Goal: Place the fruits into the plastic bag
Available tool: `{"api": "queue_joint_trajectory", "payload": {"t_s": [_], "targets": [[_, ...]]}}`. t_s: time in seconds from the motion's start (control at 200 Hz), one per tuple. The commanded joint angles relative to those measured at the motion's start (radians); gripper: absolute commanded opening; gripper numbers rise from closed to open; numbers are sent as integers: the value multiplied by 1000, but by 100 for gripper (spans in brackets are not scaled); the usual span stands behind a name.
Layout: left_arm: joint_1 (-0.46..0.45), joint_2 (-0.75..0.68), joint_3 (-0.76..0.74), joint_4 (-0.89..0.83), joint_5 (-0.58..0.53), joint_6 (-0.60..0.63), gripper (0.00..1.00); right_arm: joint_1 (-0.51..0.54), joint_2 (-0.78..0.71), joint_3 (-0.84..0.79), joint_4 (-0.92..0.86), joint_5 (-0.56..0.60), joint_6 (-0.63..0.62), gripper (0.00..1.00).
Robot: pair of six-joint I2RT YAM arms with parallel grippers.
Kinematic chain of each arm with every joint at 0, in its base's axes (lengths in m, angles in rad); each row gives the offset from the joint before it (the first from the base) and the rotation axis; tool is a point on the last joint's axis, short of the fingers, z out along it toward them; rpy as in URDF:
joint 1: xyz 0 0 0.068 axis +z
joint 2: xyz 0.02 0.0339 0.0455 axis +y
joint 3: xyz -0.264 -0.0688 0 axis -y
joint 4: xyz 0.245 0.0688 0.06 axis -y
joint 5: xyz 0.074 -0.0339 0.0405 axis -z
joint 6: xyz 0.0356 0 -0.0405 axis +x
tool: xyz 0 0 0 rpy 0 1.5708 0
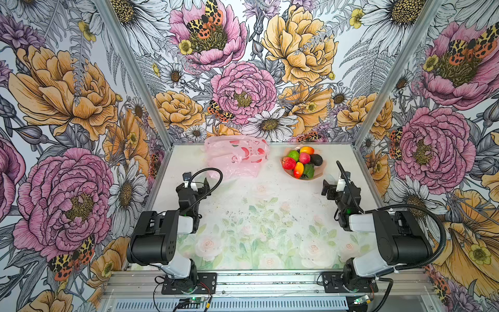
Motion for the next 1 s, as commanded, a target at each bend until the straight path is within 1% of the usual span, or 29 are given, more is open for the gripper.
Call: {"api": "queue_joint_trajectory", "payload": {"t_s": [0.0, 0.936, 0.996], "targets": [[-8, -4, 18, 2, -20, 17, 99, 8, 5, 20, 10, 13, -17, 99], [-3, -4, 17, 1, -13, 14, 99, 6, 5, 22, 3, 6, -15, 99], [-1, -17, 21, -16, -46, 0, 99, 4, 3, 20, 5, 6, -15, 100]]}}
